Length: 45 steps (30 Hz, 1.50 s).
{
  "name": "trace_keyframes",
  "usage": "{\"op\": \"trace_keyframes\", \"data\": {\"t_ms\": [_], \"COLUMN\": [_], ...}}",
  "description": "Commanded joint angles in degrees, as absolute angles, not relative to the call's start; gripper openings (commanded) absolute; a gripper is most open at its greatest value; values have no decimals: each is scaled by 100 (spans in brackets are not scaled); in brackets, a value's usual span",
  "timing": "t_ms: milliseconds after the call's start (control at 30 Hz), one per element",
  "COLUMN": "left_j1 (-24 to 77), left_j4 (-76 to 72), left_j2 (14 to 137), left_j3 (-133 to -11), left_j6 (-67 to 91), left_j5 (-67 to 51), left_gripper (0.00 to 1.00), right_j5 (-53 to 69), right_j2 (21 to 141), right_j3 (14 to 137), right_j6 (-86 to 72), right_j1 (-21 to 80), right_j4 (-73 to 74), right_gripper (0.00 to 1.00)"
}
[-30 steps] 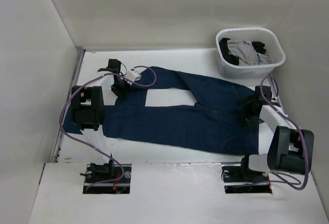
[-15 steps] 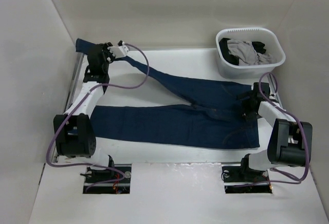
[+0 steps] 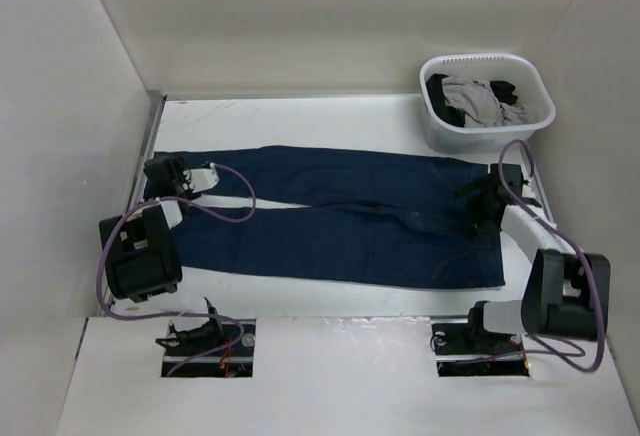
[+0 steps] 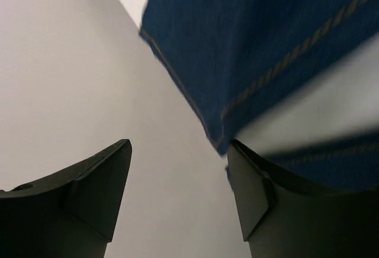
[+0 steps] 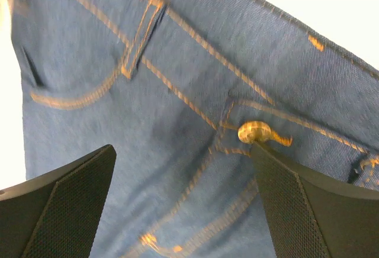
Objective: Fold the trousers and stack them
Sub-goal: Flatten the trousers out, then fold the trousers
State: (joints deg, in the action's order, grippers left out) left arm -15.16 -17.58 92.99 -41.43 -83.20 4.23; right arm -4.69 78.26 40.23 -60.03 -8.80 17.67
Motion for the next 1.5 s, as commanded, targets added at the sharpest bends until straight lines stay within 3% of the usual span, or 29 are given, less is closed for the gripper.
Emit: {"op": "trace_keyframes", "data": {"t_ms": [0,133,333,533,667,900,1000,1067,1133,1167,1233,1300,1400,1467], "left_j1": [-1936,-3078,-4459,-4707,-4478,-4426,-4268,-4223,-4206,-4206,-4223,-4328,-4504,-4601], "left_j4": [-1461,251,2399,1329,1108,923,966,958,888,879,914,888,958,1071], "left_j2": [8439,7560,7084,7048,7329,7699,7769,7822,7857,7866,7892,7884,7788,7656], "left_j3": [-4262,-4526,-3983,-2910,-2769,-2751,-2830,-2874,-2892,-2909,-2944,-2962,-3172,-3435], "left_j6": [-8526,-8814,-10588,-11337,-11338,-11303,-11189,-11075,-10926,-10881,-10811,-10784,-10697,-10600], "left_j5": [282,-402,-809,-1063,-1037,-1230,-1187,-1178,-1169,-1160,-1143,-1178,-1230,-1353], "left_gripper": [66,66,64,68,69,69,52,28,10,7,0,0,0,0], "right_j5": [-875,-1626,-942,-1036,-1458,-1134,-1213,-1318,-1502,-1520,-1459,-1441,-1407,-1406], "right_j2": [6842,5462,4554,4394,4772,4974,5185,5282,5186,5090,4844,4659,4492,4430], "right_j3": [4279,4168,2911,2838,3076,2699,2663,2751,2716,2664,2549,2488,2461,2540], "right_j6": [-5073,-5219,-6605,-8216,-8394,-8578,-8543,-8499,-8447,-8411,-8376,-8254,-7867,-7805], "right_j1": [-384,152,426,715,830,804,699,716,725,725,603,340,-4,-40], "right_j4": [3001,4461,5264,5571,5976,5617,5485,5476,5327,5274,5230,5273,5256,5273], "right_gripper": [100,100,100,100,100,100,92,92,85,75,46,17,1,0]}}
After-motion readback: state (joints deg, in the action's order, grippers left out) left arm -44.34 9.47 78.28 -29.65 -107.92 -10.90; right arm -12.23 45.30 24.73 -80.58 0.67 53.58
